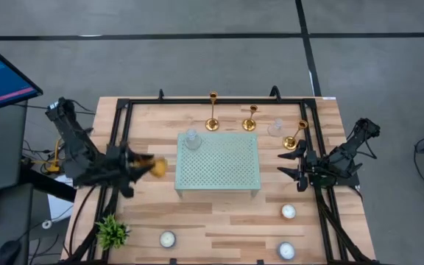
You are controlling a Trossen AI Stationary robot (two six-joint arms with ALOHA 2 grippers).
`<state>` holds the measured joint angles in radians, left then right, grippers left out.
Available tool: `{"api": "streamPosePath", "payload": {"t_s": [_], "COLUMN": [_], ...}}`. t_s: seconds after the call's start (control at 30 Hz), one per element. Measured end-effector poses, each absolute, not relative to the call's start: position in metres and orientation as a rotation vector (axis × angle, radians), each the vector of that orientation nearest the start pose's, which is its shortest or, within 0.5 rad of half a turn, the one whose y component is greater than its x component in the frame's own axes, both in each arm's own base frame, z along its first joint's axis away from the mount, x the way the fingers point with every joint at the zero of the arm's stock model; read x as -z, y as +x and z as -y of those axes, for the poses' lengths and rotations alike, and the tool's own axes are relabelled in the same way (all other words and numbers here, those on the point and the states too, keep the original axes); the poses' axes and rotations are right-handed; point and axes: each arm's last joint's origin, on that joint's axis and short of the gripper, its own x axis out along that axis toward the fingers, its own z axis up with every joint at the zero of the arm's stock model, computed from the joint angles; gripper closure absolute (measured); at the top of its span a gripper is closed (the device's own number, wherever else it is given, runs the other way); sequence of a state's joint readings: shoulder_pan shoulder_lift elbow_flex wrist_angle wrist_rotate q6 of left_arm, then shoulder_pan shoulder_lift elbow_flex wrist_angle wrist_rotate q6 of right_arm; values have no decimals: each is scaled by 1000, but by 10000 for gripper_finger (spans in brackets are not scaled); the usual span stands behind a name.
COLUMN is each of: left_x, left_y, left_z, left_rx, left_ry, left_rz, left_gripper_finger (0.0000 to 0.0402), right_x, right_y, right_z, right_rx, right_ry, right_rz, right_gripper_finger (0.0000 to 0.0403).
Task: Pick & Place candle stick holders
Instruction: Put the yellow glass candle holder on the shelf
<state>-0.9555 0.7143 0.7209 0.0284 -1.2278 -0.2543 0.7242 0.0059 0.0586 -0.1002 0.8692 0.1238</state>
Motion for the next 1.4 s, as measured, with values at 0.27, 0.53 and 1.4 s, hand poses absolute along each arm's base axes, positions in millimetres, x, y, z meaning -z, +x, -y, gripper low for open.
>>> {"api": "streamPosePath", "payload": {"t_s": [0.27,0.53,1.4], "left_x": [-353,-349,-296], "left_y": [136,189,240], "left_z": [75,67,58], "left_rx": [-433,-328,-324], "left_ry": [-138,-91,-97], "left_rz": [52,-27,23], "left_gripper_finger": [244,253,258], "right_x": [-174,-174,-174], "right_y": [77,77,77], "right_z": [-39,-39,-39], "right_rx": [147,147,147], "right_ry": [89,84,84], "right_rz": [-25,-27,-28], "right_gripper_finger": [177,177,177]}}
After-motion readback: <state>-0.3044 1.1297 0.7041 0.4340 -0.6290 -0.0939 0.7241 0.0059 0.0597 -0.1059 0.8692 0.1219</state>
